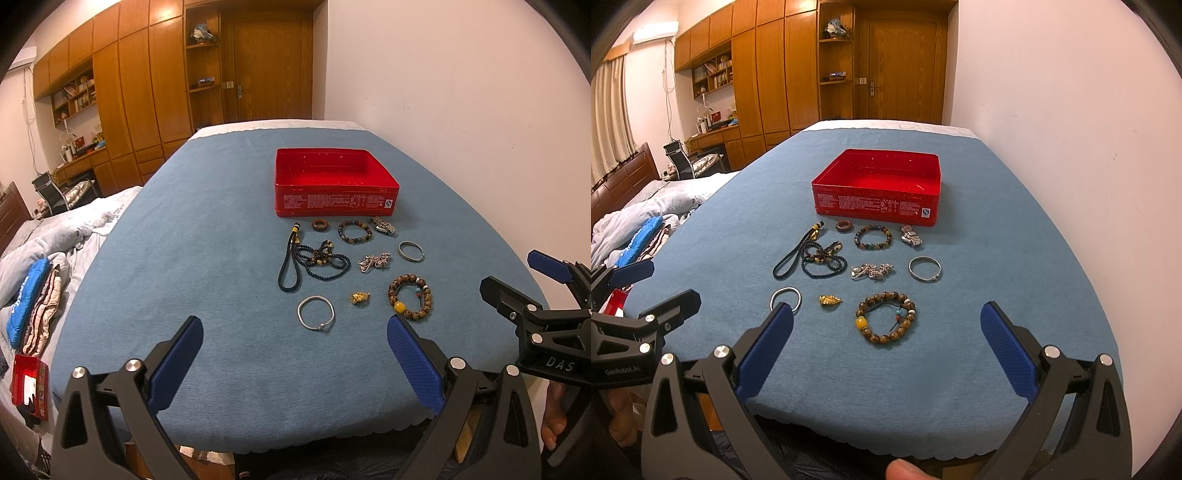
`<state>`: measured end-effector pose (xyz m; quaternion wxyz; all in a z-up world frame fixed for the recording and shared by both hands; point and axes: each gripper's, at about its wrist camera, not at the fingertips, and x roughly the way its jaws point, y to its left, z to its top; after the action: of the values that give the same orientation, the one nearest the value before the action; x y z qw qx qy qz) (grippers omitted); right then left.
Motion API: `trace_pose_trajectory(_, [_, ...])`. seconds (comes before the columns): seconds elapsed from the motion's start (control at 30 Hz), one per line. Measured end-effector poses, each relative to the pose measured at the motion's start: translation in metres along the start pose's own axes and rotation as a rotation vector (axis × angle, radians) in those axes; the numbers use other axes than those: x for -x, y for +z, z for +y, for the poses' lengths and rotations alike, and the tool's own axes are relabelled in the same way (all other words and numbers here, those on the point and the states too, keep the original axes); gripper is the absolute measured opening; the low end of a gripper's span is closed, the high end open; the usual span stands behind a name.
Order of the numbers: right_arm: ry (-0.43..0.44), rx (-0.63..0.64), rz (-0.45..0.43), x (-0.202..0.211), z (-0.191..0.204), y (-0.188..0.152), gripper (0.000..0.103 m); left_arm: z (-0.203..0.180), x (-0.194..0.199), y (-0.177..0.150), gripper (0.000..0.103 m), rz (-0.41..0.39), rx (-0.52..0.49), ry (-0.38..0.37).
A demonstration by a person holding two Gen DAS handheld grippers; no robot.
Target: Organize jewelry
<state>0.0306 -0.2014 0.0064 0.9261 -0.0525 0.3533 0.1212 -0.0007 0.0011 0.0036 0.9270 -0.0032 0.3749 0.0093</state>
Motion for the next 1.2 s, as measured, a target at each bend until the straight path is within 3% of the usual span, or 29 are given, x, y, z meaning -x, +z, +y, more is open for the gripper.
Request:
trace_pose_trajectory(0.77, [0.0,0.004,0.0,0.0,0.001,0.0,0.1,0.003,-0.002,0.001,0.099,0.008,0.008,0.004])
trace_pose_trajectory(1.2, [0.05,0.007,0.058,-0.026,-0.005,-0.002,0.1,0.002,-0.034,-0.006,0.099,0.05,-0.012,-0.032])
